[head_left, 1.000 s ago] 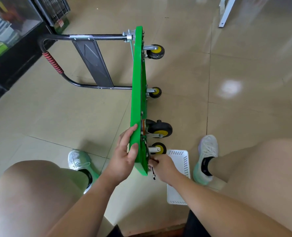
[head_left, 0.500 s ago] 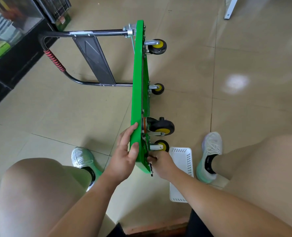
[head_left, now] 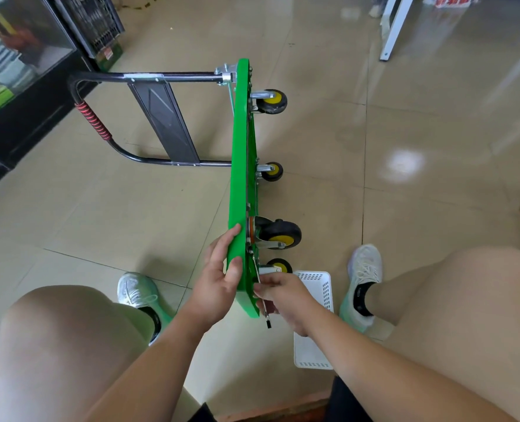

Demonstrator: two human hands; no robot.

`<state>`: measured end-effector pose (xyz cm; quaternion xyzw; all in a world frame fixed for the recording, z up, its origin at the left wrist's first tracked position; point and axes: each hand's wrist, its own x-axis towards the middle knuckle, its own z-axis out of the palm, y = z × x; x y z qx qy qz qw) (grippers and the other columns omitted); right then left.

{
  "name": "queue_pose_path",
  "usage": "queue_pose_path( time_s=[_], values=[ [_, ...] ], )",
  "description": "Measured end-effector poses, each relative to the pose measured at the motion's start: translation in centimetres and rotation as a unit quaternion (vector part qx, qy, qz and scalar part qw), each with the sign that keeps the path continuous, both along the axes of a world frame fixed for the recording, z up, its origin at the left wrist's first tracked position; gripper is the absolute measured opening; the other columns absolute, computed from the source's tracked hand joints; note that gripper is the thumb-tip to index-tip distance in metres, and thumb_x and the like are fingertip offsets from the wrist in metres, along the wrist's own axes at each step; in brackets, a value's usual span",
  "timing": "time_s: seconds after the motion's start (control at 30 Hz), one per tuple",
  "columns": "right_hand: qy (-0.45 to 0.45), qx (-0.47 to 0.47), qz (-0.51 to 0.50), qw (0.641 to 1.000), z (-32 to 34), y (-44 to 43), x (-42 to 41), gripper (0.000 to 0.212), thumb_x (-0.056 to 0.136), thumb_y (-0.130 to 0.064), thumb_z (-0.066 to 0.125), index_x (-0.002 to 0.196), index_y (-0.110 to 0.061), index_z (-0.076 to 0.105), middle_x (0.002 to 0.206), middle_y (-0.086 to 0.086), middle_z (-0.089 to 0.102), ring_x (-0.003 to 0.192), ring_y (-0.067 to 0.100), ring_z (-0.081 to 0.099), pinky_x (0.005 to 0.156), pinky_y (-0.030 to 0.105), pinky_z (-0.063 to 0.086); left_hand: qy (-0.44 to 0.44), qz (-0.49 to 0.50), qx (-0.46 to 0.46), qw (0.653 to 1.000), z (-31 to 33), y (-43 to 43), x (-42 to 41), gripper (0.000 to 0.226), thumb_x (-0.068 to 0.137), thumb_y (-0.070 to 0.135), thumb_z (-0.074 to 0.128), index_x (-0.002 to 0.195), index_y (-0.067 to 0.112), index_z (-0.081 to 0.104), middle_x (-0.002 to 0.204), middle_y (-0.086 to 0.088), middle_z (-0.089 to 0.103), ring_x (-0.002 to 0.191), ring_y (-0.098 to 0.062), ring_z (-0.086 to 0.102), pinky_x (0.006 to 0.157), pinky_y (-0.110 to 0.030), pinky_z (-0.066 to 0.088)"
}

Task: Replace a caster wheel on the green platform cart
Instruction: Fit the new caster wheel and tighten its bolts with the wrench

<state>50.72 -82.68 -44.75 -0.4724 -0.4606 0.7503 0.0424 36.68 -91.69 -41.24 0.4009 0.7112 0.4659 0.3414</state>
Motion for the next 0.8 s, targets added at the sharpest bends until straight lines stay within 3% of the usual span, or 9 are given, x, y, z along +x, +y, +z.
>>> queue_pose_path(
  time_s=[0.07,0.23,0.33,0.4,0.6,0.8],
  values=[
    [0.028,-0.03,0.008,0.999,0.9,0.4,-0.3,0.017,0.095,-0.012,0.067,0.106,0.0,0.071,0.081,0.009,0.069,0.065,0.017,0.064,0.065,0.03,0.051,-0.003,0.0,0.001,1.0,0.2,0.1,0.1,0.052,0.097,0.035,0.04,0.145,0.054,0.034,0.145,0.032,0.035,0.136,0.018,0.031,0.113,-0.01,0.024],
    [0.014,-0.048,0.03,0.998,2.2,1.5,-1.1,0.015,0.091,-0.015,0.072,0.1,-0.003,0.072,0.077,0.009,0.069,0.064,0.018,0.065,0.071,0.038,0.051,-0.006,0.002,0.006,1.0,0.1,0.0,0.1,0.052,0.099,0.032,0.042,0.146,0.054,0.034,0.143,0.032,0.035,0.131,0.023,0.032,0.112,-0.008,0.023],
    [0.016,-0.066,0.03,0.997,2.6,1.3,-0.8,0.009,0.094,-0.011,0.069,0.097,-0.003,0.069,0.075,0.007,0.066,0.058,0.014,0.063,0.058,0.026,0.051,0.001,0.003,0.01,1.0,0.1,0.1,0.1,0.051,0.105,0.022,0.044,0.143,0.055,0.034,0.143,0.031,0.035,0.131,0.025,0.03,0.109,-0.002,0.022],
    [0.012,-0.079,0.043,0.996,2.6,1.0,-0.1,0.006,0.096,-0.009,0.065,0.097,-0.003,0.067,0.075,0.006,0.064,0.057,0.014,0.061,0.053,0.023,0.051,0.004,0.005,0.012,1.0,0.0,0.2,0.0,0.051,0.1,0.03,0.043,0.144,0.054,0.034,0.144,0.03,0.035,0.133,0.022,0.031,0.11,-0.002,0.022],
    [-0.038,-0.054,0.023,0.998,-0.7,-0.1,2.2,0.021,0.09,-0.006,0.073,0.11,-0.01,0.075,0.094,0.009,0.075,0.07,0.02,0.068,0.071,0.033,0.058,0.006,-0.004,0.009,1.0,0.0,0.1,0.0,0.049,0.104,0.03,0.042,0.145,0.055,0.032,0.146,0.028,0.034,0.132,0.021,0.033,0.105,0.002,0.025],
    [-0.039,-0.023,0.003,0.999,-3.5,0.8,1.6,0.033,0.087,-0.003,0.075,0.118,-0.015,0.074,0.099,0.004,0.078,0.085,0.021,0.073,0.089,0.038,0.059,0.01,-0.006,0.014,1.0,-0.1,0.0,-0.1,0.051,0.1,0.034,0.041,0.148,0.048,0.033,0.148,0.026,0.036,0.137,0.015,0.033,0.109,-0.003,0.025]
  ],
)
